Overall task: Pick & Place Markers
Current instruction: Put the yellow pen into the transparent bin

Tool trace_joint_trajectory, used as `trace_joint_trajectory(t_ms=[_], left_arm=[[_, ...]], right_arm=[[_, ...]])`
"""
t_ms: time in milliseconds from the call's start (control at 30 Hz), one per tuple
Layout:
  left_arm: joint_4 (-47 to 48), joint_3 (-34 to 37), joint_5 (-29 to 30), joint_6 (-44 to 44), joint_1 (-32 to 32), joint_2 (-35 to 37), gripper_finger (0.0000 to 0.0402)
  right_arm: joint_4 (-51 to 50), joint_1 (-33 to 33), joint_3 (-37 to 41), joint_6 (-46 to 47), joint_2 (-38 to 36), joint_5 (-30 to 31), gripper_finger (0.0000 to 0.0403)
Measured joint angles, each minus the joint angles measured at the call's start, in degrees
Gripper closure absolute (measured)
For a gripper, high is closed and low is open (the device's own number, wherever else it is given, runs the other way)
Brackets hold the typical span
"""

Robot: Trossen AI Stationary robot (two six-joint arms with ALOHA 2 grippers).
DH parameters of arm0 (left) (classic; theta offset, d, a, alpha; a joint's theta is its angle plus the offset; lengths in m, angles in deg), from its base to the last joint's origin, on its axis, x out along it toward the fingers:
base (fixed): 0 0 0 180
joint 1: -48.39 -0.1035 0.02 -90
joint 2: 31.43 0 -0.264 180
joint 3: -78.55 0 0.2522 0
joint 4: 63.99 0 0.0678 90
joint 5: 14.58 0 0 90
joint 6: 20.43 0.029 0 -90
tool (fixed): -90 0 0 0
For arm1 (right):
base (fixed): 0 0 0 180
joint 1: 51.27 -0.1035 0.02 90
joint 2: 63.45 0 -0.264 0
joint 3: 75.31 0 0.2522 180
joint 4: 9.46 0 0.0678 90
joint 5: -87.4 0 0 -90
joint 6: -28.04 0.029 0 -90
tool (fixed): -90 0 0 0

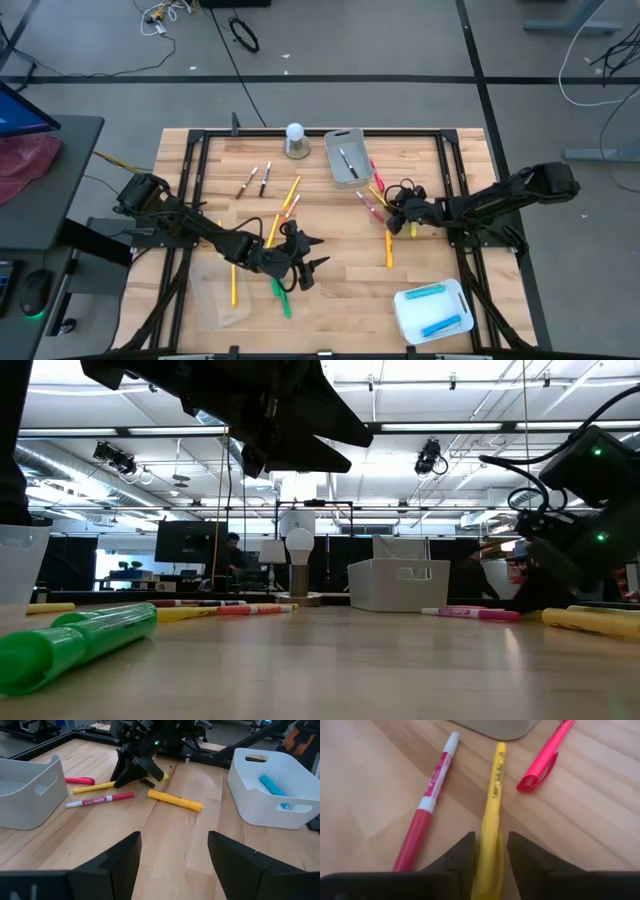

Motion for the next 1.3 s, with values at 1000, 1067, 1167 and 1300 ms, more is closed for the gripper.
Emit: trace_joint_trajectory(t_ms=[1000,1067,1167,1300], left_arm=[[0.02,0.0,0.0,-0.02,0.0,0.0,0.0165],[0.02,0.0,0.0,0.17,0.01,0.0,0.0165],[-0.01,0.0,-0.26,2.24,0.22,0.0,0.0165],[-2.47,0.02,-3.48,6.55,0.22,0.0,0.0165]], right_arm=[[-43.91,-3.25,-24.54,-2.32,-1.99,-12.53,0.0358],[-45.98,-5.63,-26.62,-2.58,-2.48,-12.04,0.0357],[-44.41,-9.68,-28.2,-4.21,-3.07,-11.95,0.0357],[-37.16,-14.82,-28.53,-7.44,-2.94,-12.84,0.0357]])
